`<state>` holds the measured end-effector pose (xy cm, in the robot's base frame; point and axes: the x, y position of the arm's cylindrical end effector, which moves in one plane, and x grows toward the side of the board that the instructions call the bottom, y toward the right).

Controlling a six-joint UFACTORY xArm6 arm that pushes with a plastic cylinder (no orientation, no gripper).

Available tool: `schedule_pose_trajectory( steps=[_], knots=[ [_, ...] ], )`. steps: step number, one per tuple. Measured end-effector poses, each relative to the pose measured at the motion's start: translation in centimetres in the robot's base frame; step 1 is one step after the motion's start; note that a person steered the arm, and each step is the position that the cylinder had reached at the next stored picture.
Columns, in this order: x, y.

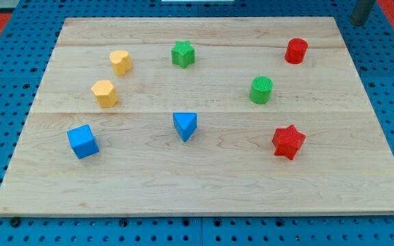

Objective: Move the red star vertically below the green circle

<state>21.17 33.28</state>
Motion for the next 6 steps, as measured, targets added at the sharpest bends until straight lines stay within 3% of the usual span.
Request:
schedule_pose_trajectory(
  steps=[1, 2, 5, 6],
  knots=[
    [6.5, -1.1],
    [16.9, -3.2],
    [20.4, -7.5],
    [27.3, -16.7]
  ],
)
